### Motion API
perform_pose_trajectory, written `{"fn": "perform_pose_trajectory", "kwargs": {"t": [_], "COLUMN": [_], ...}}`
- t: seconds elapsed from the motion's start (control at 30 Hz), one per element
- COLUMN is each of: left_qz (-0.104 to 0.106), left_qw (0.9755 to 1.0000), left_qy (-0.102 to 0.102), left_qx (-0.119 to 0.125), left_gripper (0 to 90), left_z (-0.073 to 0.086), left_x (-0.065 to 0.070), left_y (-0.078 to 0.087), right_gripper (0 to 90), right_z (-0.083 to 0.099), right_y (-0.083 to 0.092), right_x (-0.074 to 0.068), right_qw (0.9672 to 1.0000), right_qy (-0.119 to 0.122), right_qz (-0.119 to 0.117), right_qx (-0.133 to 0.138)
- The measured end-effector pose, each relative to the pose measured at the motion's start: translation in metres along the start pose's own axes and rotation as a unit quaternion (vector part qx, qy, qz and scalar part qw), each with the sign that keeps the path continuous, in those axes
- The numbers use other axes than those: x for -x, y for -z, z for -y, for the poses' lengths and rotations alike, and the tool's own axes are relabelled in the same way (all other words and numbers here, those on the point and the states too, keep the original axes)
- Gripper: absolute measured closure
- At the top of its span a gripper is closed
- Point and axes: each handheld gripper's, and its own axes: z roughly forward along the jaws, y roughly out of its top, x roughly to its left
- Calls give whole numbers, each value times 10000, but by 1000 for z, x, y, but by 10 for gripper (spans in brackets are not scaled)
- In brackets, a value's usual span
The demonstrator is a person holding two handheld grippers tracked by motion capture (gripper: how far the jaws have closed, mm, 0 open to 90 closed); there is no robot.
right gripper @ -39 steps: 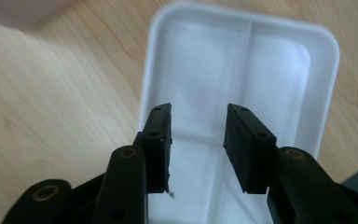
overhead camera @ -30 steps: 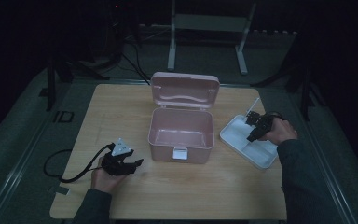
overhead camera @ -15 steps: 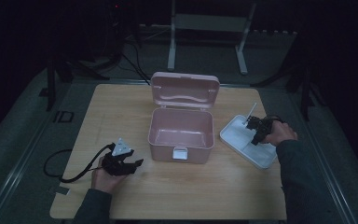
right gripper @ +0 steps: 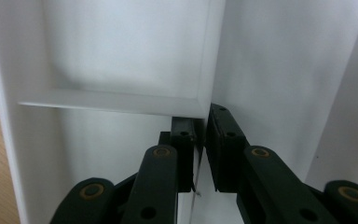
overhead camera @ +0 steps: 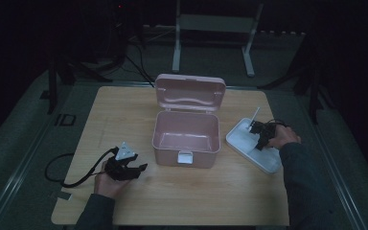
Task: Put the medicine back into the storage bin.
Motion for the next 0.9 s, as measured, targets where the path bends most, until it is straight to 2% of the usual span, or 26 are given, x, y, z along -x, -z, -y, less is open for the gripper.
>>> {"fn": "perform_pose_trajectory", "kwargs": {"t": [0.07, 0.37, 0.9], "left_qz": [-6, -12, -30], "left_qw": [10000, 10000, 10000], "left_qy": [1, 0, 6], "left_qx": [5, 5, 23], "left_gripper": [431, 431, 431], "left_z": [0, 0, 0], "left_x": [0, 0, -1], "left_y": [0, 0, 2], "right_gripper": [847, 875, 894], "right_z": [0, 2, 5], "right_y": [0, 0, 1], "right_x": [0, 2, -8], "right_qw": [10000, 9999, 9995], "right_qy": [9, -38, 282], "right_qz": [-59, -143, -109], "right_qx": [-16, 50, 125]}}
